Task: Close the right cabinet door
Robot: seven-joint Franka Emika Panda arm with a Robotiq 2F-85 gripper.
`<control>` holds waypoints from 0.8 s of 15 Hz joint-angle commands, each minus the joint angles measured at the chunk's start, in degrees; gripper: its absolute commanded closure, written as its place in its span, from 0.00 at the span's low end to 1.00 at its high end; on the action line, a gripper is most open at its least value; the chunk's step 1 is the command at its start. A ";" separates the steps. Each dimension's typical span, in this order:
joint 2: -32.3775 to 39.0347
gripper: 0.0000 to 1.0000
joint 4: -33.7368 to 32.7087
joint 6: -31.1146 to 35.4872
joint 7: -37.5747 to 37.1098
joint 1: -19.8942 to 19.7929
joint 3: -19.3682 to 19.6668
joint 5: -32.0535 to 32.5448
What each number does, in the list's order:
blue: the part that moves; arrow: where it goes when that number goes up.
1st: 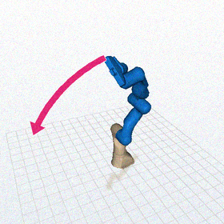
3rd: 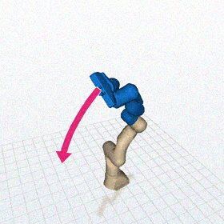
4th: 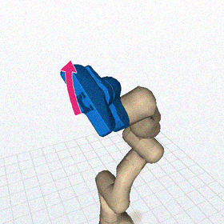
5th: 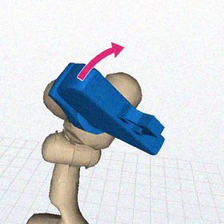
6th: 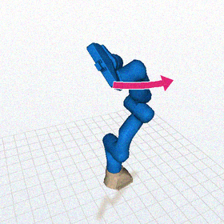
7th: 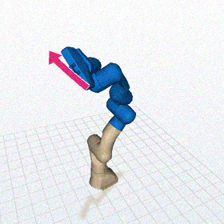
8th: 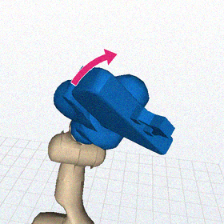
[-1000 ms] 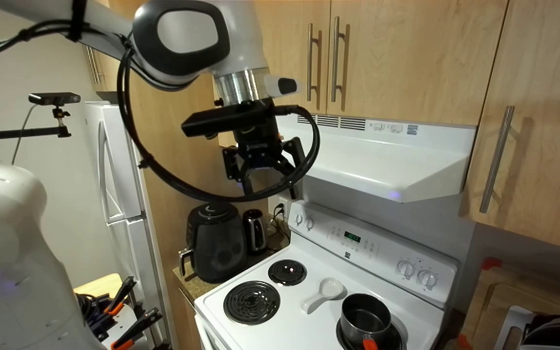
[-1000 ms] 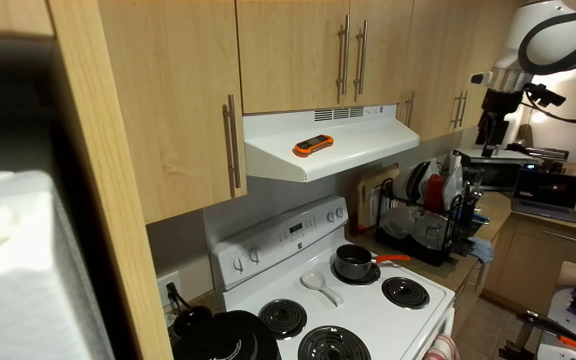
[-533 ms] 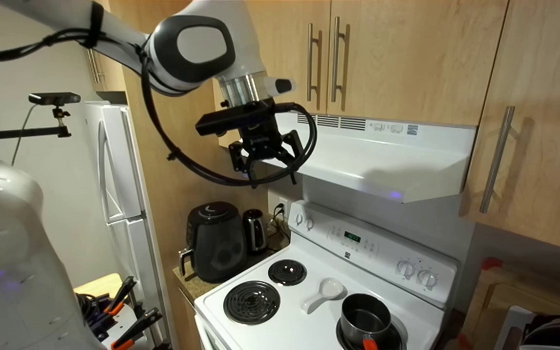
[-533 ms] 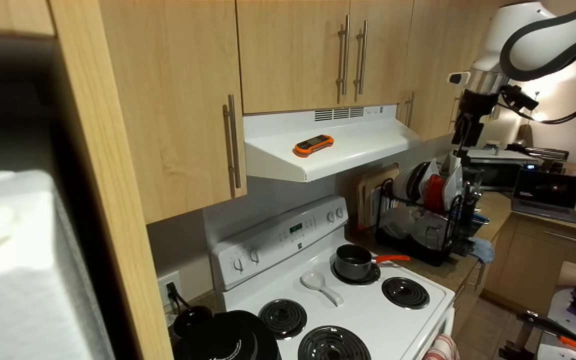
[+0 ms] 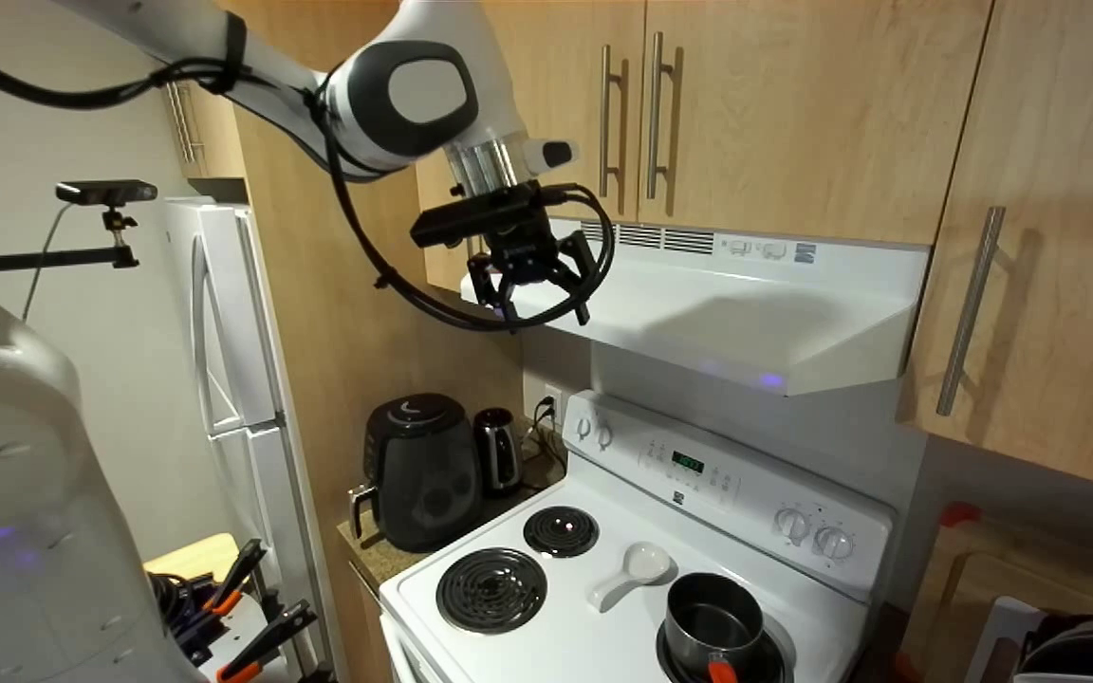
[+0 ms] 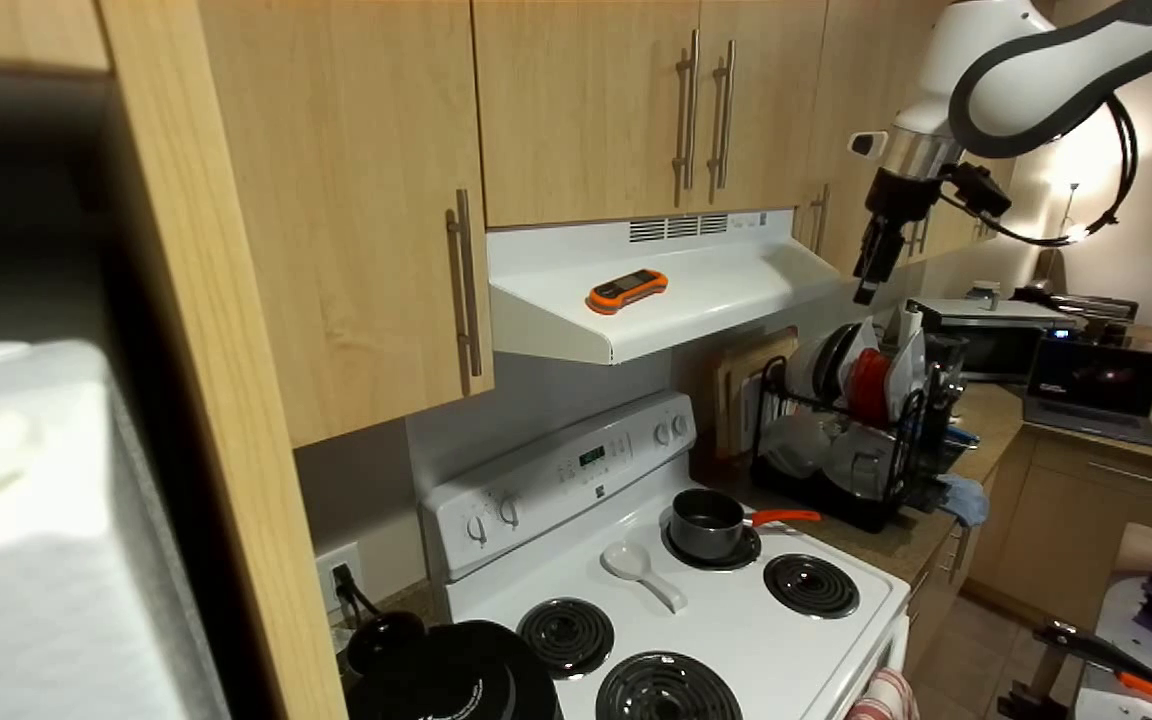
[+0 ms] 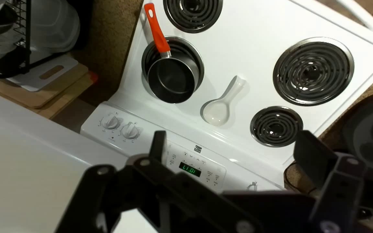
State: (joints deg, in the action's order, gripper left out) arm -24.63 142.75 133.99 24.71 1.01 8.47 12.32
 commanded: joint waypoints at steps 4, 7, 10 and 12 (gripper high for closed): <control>4.47 0.00 -4.15 3.93 -11.84 -0.94 -4.08 -2.29; 4.84 0.00 -4.28 7.19 -17.80 -1.44 -5.96 -1.43; 4.52 0.00 -4.17 7.82 -20.82 -1.83 -7.06 -0.92; 3.90 0.00 -3.93 6.32 -18.58 -0.98 -6.61 -1.84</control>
State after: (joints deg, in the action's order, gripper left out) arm -20.73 138.87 140.33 5.83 0.73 2.54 10.91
